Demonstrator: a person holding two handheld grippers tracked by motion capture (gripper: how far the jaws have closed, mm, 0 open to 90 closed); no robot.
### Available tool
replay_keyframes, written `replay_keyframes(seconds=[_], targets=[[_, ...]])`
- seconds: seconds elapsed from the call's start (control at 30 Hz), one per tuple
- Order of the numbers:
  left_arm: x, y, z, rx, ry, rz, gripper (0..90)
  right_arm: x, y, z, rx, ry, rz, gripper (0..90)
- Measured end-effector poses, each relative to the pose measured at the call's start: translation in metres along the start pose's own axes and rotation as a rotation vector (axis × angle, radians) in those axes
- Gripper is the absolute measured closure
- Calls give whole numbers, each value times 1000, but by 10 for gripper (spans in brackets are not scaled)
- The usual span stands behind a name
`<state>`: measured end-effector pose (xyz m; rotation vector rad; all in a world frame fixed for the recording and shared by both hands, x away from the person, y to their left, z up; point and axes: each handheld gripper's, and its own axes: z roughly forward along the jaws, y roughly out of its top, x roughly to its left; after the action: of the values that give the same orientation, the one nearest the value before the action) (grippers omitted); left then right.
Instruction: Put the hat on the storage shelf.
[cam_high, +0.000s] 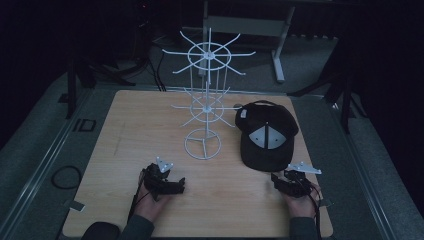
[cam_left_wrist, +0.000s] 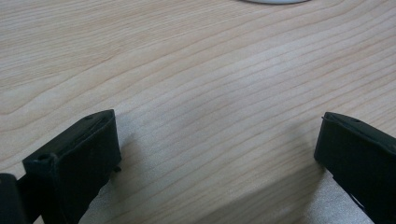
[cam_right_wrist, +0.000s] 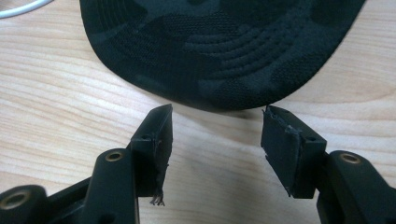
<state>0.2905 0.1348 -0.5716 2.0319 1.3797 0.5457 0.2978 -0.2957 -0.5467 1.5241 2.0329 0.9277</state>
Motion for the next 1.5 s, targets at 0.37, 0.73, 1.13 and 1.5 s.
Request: replay_keyframes(seconds=[0.37,0.73,1.13,1.5], targets=[[0,0,0,0,0,0,2,-10,15,-3,-36,1,20,422],[0,0,0,0,0,0,1,-22,35,-1,-51,24,30,392],[0,0,0,0,0,-2,1,-29,54,8,-40,59,22,398],[0,0,0,0,0,-2,1,-24,54,21,-9,189,17,444]])
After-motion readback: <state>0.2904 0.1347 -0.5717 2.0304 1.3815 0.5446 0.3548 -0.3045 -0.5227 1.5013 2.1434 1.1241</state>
